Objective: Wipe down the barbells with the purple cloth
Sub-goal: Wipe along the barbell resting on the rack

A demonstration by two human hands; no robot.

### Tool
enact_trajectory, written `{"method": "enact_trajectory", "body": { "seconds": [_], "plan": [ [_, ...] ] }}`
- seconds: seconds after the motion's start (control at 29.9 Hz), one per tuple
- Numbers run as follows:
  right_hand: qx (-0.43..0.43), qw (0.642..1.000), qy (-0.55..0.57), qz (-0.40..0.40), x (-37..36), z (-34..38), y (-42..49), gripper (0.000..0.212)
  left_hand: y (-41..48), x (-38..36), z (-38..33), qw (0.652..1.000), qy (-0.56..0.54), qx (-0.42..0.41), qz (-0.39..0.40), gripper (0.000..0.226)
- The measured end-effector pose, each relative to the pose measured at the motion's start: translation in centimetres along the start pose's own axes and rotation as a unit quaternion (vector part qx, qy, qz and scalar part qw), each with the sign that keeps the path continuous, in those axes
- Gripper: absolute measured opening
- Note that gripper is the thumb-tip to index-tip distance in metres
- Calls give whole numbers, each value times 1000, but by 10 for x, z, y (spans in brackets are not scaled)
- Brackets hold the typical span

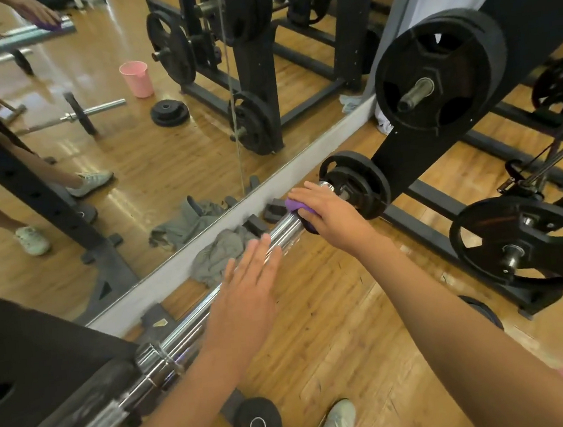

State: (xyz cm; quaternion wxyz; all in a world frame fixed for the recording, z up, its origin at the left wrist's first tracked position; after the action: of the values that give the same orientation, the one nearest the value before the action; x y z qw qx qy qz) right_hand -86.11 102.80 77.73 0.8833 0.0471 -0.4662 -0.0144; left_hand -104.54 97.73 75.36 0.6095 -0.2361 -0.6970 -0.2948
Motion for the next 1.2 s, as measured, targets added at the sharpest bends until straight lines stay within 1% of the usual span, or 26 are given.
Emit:
{"method": "enact_trajectory", "body": {
  "seconds": [0.07, 0.1, 0.2, 0.33, 0.4, 0.5, 0.57, 0.67, 0.74, 0.84, 0.9, 0.97, 1.1, 1.2],
  "plan": [
    [-22, 1000, 12, 4, 0, -13, -6, 45, 4, 3, 25, 999, -11, 41, 18, 60],
    [-22, 1000, 16, 0, 0, -17, -9, 46, 4, 1, 36, 998, -20, 54, 30, 59],
    [-33, 999, 15, -7, -2, -18, -4, 45, 2, -9, 44, 996, -43, 45, 60, 71],
    [-86, 996, -9, 30, -11, -28, 20, 46, 4, -11, 41, 995, -46, 45, 70, 70],
    [-78, 996, -6, 32, -10, -27, 19, 45, 5, -11, 43, 994, -58, 47, 74, 70],
    [-40, 999, 21, -11, 2, -21, 0, 43, 4, -12, 42, 994, -61, 49, 78, 69],
    [-37, 999, 21, -27, 6, -20, -1, 43, 5, -13, 41, 994, -55, 52, 76, 69],
    [-47, 999, 6, 4, 1, -19, 20, 38, 5, -11, 39, 996, -38, 50, 68, 68],
    [-53, 999, 1, 10, 1, -15, 27, 37, 3, -10, 40, 997, -25, 48, 63, 67],
    [-49, 999, 21, -5, 3, -12, 12, 36, 3, -11, 40, 997, -18, 49, 49, 64],
    [-54, 997, 42, -20, 5, -15, -1, 40, 3, -11, 40, 998, -3, 50, 39, 62],
    [-60, 997, 34, -24, 5, -15, 1, 40, 2, -9, 39, 998, 22, 50, 27, 61],
    [-82, 997, -10, 4, -2, -12, 28, 35, 1, -7, 38, 998, 39, 43, 12, 59],
    [-85, 996, 3, -15, -3, -14, 23, 35, 0, -6, 36, 998, 42, 44, -1, 58]
  ]
}}
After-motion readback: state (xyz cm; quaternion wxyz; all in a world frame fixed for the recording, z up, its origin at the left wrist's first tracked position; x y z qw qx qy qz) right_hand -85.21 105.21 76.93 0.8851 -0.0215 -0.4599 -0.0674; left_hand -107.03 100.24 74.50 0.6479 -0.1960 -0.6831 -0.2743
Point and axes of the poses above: each hand's wrist, its own y-axis towards the middle knuckle, its own x-axis out of the back of the hand, z = x × y, the point moved 9 cm from there along y, towards the middle knuckle, and after that the axes turned 4 degrees about y, right-handed, at the moved point
